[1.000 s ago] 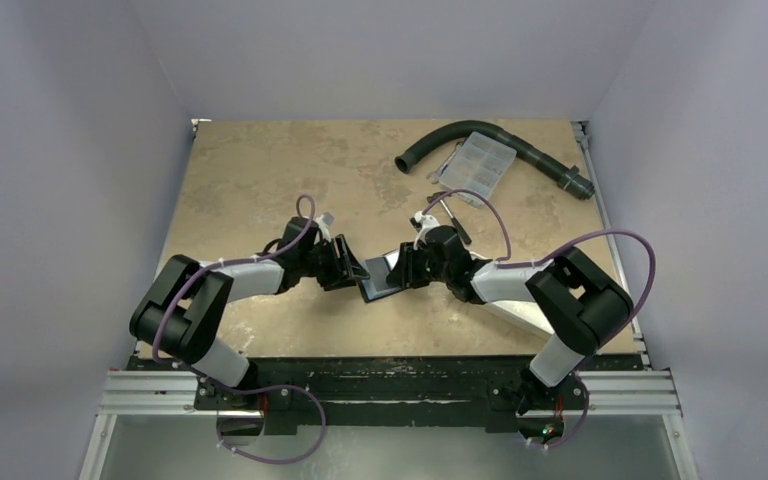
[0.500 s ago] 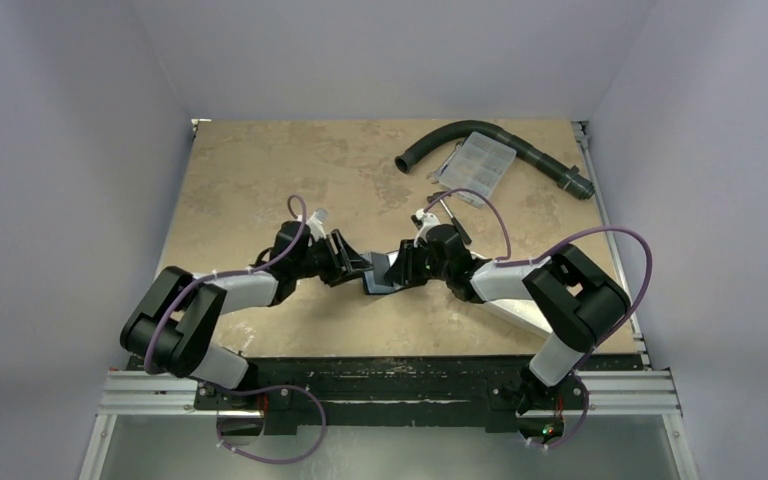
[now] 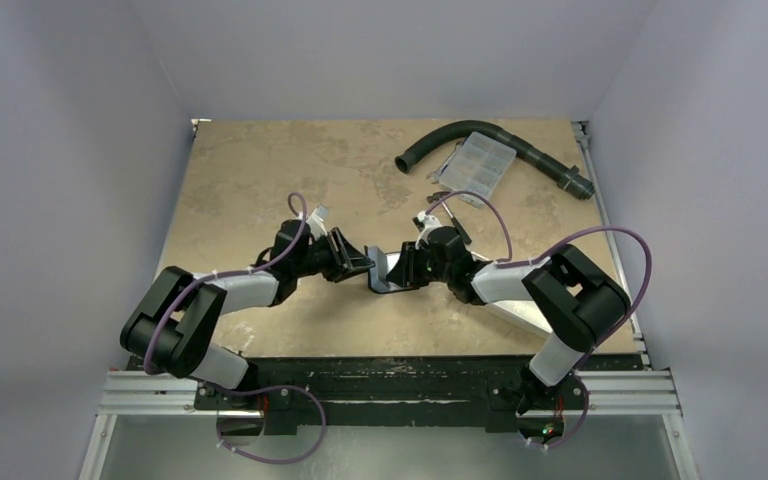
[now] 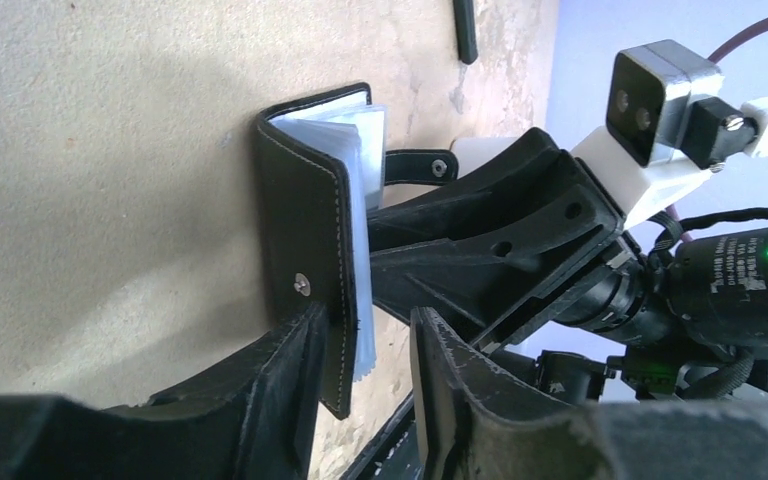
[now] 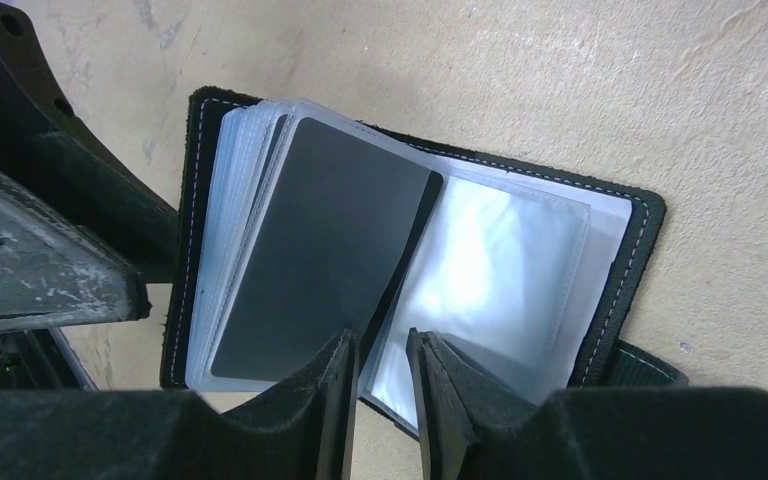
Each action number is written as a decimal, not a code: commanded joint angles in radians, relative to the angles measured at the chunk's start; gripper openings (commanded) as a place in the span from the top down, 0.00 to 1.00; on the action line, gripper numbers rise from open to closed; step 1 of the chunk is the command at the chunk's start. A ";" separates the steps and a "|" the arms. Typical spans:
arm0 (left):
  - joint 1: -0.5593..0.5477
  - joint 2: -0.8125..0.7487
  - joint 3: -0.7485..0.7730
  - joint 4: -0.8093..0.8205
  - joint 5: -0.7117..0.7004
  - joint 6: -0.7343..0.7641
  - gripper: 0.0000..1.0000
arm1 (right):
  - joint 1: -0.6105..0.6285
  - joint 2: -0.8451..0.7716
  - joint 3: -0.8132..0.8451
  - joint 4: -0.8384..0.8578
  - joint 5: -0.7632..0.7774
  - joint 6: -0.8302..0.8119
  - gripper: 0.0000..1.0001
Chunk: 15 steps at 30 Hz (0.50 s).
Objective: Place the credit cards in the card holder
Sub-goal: Turn over the card slot in the card holder.
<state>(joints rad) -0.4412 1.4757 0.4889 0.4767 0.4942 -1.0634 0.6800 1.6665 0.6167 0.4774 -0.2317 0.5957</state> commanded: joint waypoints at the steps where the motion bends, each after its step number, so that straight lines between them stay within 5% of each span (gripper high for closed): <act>1: -0.011 0.012 0.043 -0.039 -0.015 0.040 0.63 | -0.002 -0.025 -0.013 0.010 -0.022 0.005 0.66; 15: -0.043 0.046 0.119 -0.134 -0.041 0.096 0.91 | -0.004 -0.058 -0.004 -0.040 -0.001 -0.023 0.65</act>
<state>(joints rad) -0.4622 1.5223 0.5518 0.3687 0.4622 -1.0126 0.6788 1.6596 0.6159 0.4671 -0.2375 0.5934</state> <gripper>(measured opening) 0.149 0.339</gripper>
